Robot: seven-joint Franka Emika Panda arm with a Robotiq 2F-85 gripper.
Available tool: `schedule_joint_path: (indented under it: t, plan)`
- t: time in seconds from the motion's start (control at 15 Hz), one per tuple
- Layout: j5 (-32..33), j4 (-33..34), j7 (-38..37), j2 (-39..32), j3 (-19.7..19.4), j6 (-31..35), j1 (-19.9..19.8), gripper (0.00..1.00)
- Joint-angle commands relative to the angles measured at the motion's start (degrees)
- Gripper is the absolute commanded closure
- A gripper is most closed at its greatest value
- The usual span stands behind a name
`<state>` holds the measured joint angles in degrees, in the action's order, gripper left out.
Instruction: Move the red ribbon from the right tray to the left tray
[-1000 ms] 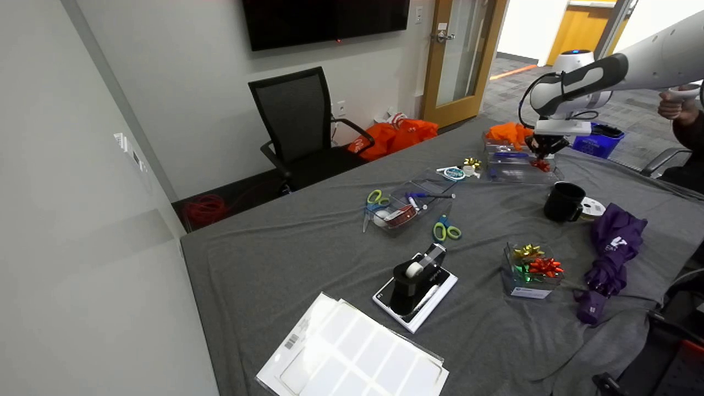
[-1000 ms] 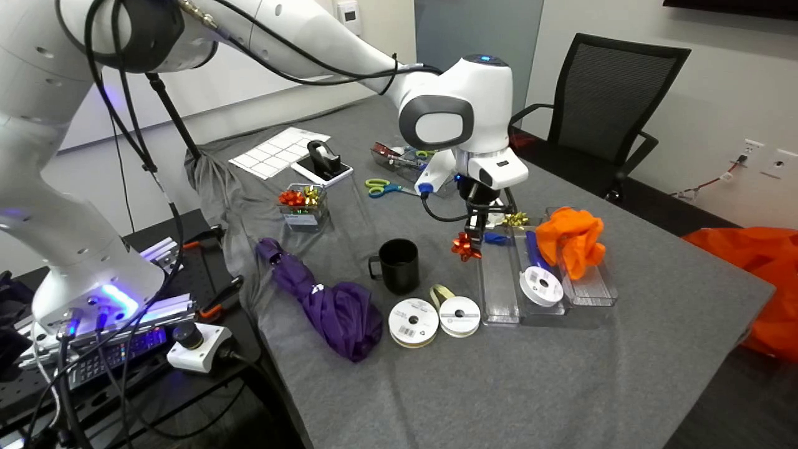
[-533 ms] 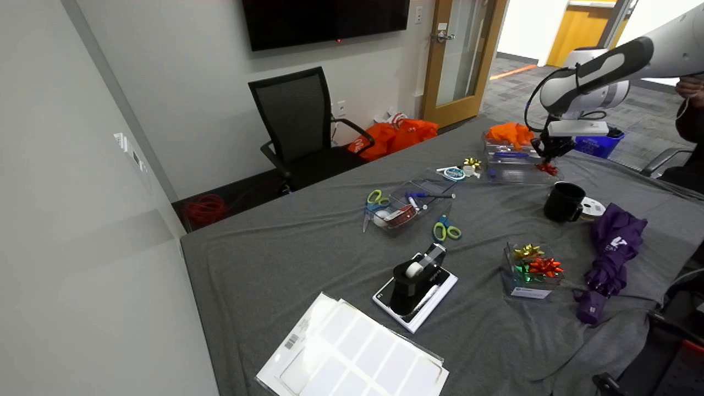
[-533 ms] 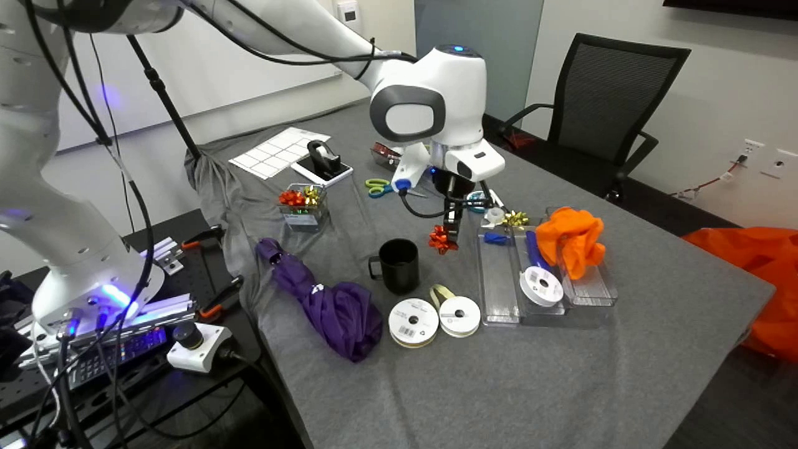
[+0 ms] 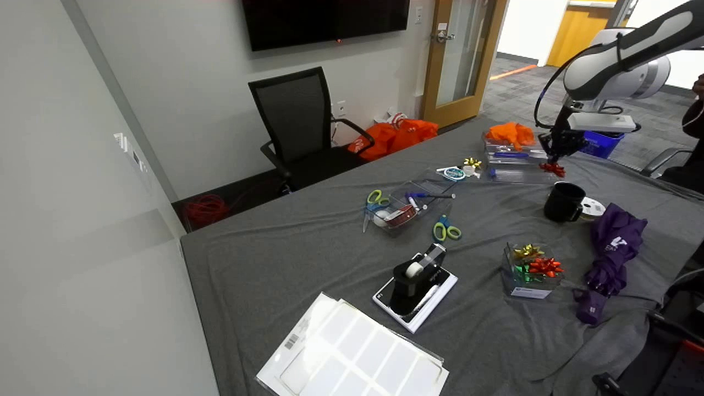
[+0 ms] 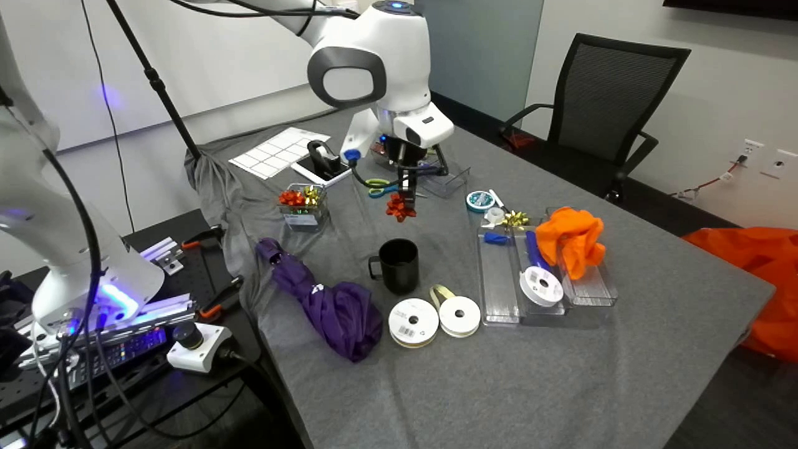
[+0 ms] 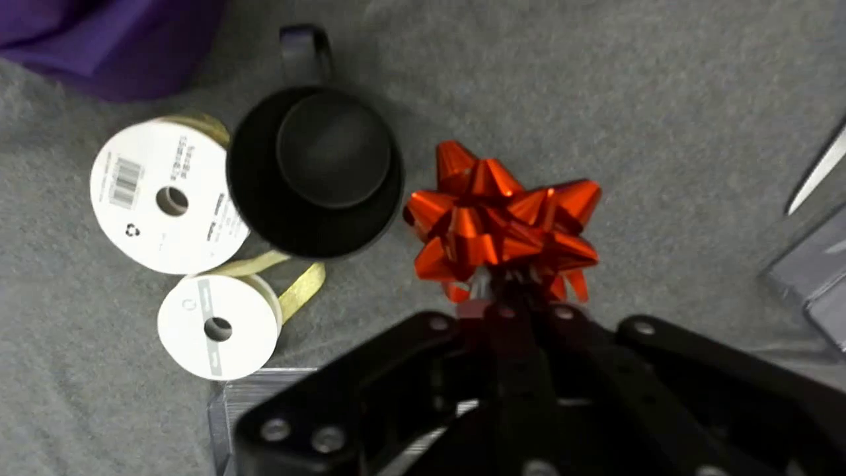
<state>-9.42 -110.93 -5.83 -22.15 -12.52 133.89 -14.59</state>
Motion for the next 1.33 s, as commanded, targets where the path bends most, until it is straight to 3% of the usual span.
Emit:
schedule_joint_path:
  t: [0.0, 0.27, 0.33, 0.53, 0.87, 1.27]
  plan:
    - [-4.8, -14.0, 5.3, 10.5, 3.2, 3.8, -0.2, 1.00]
    - [-11.5, -26.5, 14.6, 18.9, 5.3, 9.9, 0.7, 1.00]
    - [-9.6, -18.3, 10.1, 13.0, 4.2, 5.4, 1.0, 0.98]
    - [-10.1, -24.3, 12.4, 17.3, 4.2, 8.2, 1.7, 0.98]
    - [-10.7, -26.3, 14.1, 19.5, 4.8, 7.6, 2.2, 1.00]
    - [-11.7, -30.8, 14.7, 21.8, 6.8, 8.6, 6.2, 1.00]
